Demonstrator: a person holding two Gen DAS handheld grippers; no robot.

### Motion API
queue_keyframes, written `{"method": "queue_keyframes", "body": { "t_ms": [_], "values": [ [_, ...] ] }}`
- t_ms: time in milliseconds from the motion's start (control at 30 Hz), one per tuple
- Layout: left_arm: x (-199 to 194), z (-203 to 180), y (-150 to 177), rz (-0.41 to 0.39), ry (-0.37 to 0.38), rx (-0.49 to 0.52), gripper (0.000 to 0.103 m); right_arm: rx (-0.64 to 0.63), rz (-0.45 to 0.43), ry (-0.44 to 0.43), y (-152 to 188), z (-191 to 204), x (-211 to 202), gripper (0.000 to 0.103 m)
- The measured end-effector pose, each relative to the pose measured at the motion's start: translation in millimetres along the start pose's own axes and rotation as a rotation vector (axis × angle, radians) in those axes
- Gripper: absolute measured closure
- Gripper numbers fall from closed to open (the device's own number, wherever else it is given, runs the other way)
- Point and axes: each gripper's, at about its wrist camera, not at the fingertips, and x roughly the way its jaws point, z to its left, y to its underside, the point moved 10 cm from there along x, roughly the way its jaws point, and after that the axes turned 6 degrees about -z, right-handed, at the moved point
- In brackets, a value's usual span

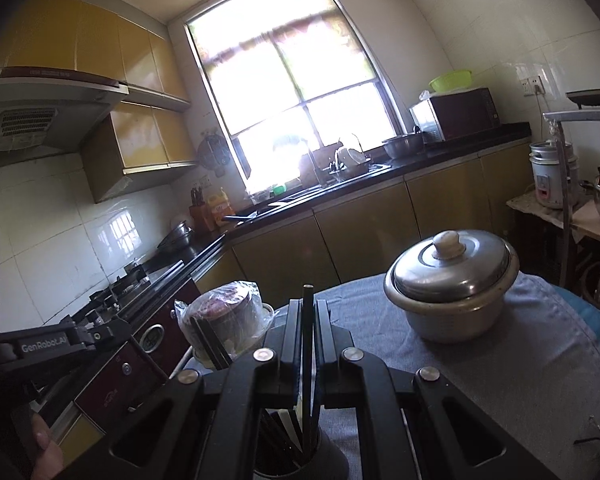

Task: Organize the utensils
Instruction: 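Lower the chopsticks into the holder cup and open both tools, then move both open tools back to the remaining chopsticks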

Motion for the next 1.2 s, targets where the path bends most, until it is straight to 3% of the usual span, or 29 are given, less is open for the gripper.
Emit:
{"method": "queue_keyframes", "body": {
  "t_ms": [333,433,467,533,600,667,800,900,1067,1200],
  "values": [
    [1.1,7.7,8.4,0.027,-0.017,-0.022,0.096,0.001,0.062,0.002,12.9,-4.3,7.1,0.095],
    [-4.3,7.5,10.7,0.049,-0.012,-0.014,0.091,0.013,0.081,-0.013,12.0,-4.0,1.8,0.095],
    [-8.2,8.5,11.7,0.050,-0.025,-0.007,0.085,0.013,0.084,-0.011,10.7,-4.1,-1.1,0.094],
    [-18.9,12.6,12.8,0.041,-0.062,0.013,0.061,0.021,0.089,-0.025,7.5,-2.1,-10.3,0.093],
    [-33.5,16.9,15.4,0.028,-0.094,0.029,0.047,0.010,0.101,-0.023,5.8,0.8,-24.4,0.081],
    [-52.4,19.7,23.2,0.020,-0.103,0.046,0.047,0.010,0.110,-0.043,6.2,5.4,-39.9,0.071],
    [-86.8,28.0,46.2,0.038,-0.112,0.053,0.047,-0.008,0.143,-0.053,13.9,12.0,-80.4,0.067],
    [-116.0,39.0,66.7,0.051,-0.117,0.046,0.045,0.004,0.166,-0.060,23.7,10.6,-112.9,0.048],
    [-140.7,61.7,113.4,0.163,-0.083,-0.038,0.043,-0.021,0.244,-0.074,53.5,8.7,-152.5,0.047],
    [-133.9,71.0,151.5,0.276,-0.089,-0.047,0.043,-0.040,0.388,-0.139,94.7,12.8,-159.6,0.047]
  ]
}}
